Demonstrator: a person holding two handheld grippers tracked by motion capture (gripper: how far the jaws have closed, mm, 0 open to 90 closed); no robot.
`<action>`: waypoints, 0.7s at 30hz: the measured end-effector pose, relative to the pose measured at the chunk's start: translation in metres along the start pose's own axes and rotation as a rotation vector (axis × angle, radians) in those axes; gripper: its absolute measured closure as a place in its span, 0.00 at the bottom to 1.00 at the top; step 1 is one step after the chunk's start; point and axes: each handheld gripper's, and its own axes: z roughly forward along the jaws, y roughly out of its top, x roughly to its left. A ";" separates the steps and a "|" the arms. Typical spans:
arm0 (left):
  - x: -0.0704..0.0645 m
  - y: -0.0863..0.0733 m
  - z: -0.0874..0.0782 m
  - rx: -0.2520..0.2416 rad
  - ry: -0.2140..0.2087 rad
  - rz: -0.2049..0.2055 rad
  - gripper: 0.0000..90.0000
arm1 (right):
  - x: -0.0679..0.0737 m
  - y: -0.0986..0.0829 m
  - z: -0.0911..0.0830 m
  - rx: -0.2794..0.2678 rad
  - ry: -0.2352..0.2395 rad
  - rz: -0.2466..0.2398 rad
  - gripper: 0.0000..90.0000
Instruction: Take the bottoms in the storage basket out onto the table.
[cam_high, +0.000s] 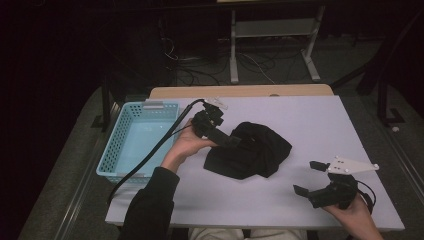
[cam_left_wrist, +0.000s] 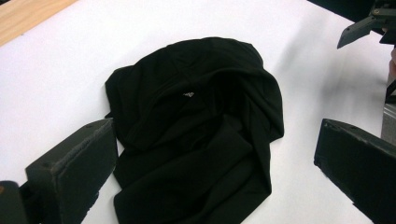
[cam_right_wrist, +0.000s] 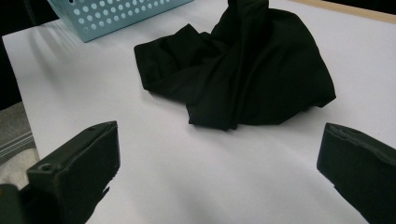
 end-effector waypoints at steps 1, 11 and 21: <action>0.000 -0.001 -0.002 0.001 0.004 -0.001 0.00 | 0.000 0.000 0.000 0.000 0.000 0.000 0.00; -0.003 -0.016 -0.016 -0.024 0.037 0.002 0.00 | 0.000 0.000 0.000 0.002 0.001 -0.002 0.00; -0.006 -0.034 -0.030 -0.055 0.049 -0.005 0.00 | 0.001 0.000 0.001 0.001 0.002 -0.001 0.00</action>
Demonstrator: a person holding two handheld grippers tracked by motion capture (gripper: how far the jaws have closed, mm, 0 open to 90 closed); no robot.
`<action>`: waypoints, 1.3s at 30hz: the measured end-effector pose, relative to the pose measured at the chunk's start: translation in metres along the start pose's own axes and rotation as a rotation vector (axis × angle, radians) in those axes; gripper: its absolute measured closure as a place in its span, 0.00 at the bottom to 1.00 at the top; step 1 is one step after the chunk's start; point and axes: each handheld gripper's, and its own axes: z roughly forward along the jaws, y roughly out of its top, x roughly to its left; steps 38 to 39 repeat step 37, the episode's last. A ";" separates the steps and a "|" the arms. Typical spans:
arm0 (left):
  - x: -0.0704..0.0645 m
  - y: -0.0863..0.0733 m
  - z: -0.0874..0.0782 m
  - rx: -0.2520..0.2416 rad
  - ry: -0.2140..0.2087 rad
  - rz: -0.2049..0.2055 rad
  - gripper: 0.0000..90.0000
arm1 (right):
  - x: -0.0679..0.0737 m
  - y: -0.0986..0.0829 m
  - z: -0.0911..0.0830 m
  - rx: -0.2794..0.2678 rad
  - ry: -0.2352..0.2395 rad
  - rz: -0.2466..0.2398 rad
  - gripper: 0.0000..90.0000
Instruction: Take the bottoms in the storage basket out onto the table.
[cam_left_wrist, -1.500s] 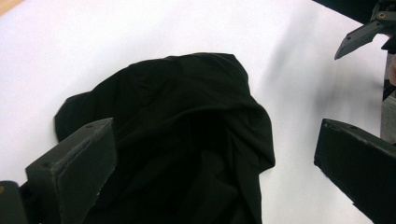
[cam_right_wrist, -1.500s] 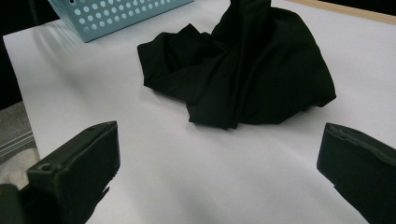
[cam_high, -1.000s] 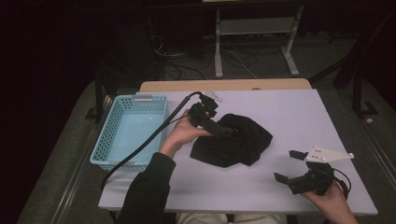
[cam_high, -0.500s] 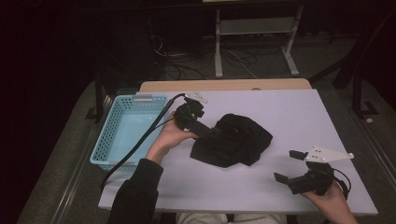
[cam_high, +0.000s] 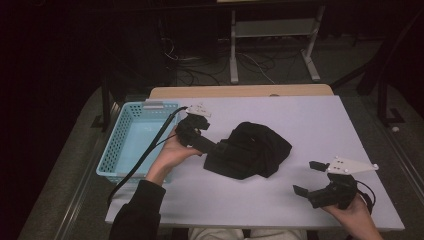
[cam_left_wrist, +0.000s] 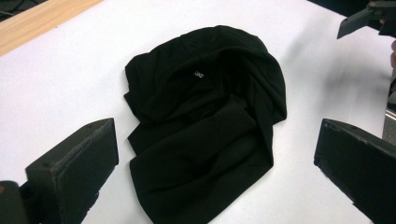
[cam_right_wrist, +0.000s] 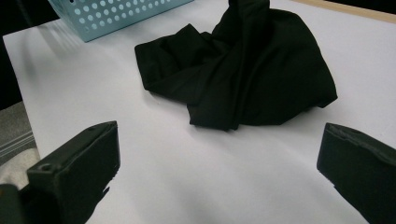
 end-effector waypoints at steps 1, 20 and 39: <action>-0.001 -0.002 -0.001 -0.001 0.006 0.000 0.00 | 0.000 0.000 0.000 0.000 0.000 0.000 0.00; -0.004 -0.048 -0.024 -0.019 0.050 -0.041 0.00 | 0.001 0.000 0.001 0.003 0.002 -0.001 0.00; -0.014 -0.089 -0.056 -0.070 0.104 -0.054 0.00 | 0.000 0.000 0.000 0.000 0.000 0.001 0.00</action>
